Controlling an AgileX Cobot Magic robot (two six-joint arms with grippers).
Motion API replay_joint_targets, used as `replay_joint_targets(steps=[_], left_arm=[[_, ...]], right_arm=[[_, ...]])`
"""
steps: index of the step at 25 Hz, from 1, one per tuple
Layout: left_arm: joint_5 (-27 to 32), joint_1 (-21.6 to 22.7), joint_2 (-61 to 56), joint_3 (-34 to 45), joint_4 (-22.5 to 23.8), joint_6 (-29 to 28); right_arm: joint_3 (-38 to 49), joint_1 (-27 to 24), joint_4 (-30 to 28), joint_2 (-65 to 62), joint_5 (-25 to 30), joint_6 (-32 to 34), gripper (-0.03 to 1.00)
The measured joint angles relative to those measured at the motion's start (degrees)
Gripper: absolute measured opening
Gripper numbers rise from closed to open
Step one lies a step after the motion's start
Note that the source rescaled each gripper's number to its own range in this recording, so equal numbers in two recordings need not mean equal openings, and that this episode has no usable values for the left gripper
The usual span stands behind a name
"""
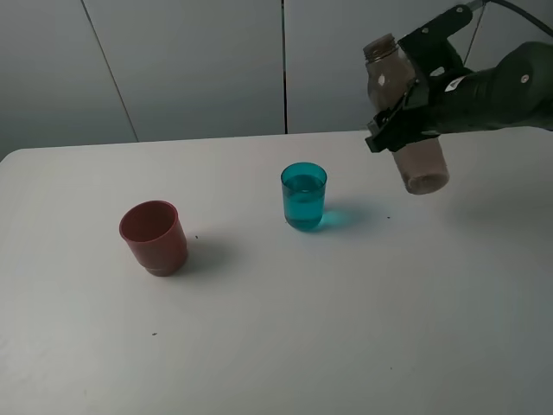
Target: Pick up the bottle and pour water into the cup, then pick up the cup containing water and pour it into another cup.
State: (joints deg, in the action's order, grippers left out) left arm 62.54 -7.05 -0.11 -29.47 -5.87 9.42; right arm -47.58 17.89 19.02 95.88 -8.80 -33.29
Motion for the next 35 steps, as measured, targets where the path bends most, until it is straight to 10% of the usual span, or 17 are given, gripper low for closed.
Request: replay_joint_targets(steps=[8, 16, 35], left_arm=[[0.0, 0.0, 0.0, 0.0, 0.0, 0.0], [0.0, 0.0, 0.0, 0.0, 0.0, 0.1], [0.0, 0.0, 0.0, 0.0, 0.0, 0.1]], right_arm=[[1.3, -0.7, 0.6, 0.9, -7.2, 8.8, 0.0], [9.0, -5.0, -11.1, 4.8, -28.0, 28.4, 0.0], [9.6, -11.5, -13.3, 19.0, -49.0, 25.8, 0.0]])
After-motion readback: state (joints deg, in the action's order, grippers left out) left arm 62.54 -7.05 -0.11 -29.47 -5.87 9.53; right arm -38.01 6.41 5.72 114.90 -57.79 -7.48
